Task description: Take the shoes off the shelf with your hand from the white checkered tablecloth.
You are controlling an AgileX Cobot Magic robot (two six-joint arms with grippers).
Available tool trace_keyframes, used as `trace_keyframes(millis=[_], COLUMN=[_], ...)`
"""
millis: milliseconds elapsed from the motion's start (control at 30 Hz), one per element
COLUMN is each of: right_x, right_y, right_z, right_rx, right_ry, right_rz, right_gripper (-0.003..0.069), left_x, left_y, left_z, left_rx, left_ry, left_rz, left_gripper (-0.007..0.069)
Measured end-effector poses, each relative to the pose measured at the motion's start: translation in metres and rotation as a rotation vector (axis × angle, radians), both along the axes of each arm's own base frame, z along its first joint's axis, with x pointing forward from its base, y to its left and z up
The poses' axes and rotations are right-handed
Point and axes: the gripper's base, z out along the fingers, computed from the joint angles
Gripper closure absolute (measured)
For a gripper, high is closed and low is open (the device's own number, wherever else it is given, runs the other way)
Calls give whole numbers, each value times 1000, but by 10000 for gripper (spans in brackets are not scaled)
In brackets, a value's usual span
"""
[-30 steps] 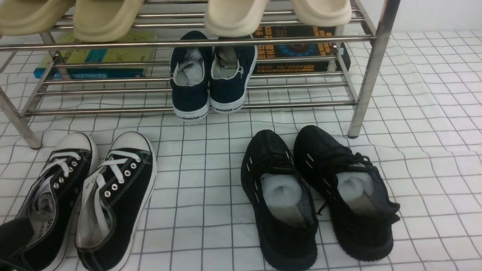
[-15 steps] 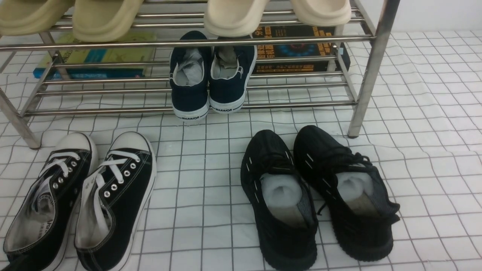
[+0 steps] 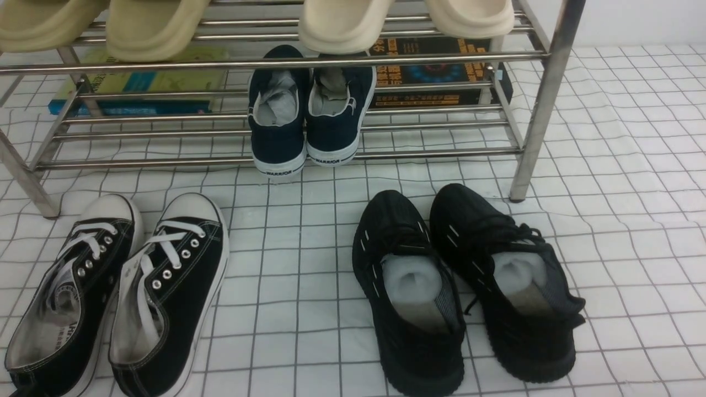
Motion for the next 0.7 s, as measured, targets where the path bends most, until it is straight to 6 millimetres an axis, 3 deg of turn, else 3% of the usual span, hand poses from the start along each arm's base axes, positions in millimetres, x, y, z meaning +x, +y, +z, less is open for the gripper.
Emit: trace_keyframes(millis=[700], right_x=[0], right_y=[0], right_z=[0], right_rx=[0], right_ry=[0], right_rz=[0], right_gripper=[420], left_x=[0], left_y=[0], left_z=[0], left_rx=[0], left_ry=[1], left_rz=[0], left_gripper=[585])
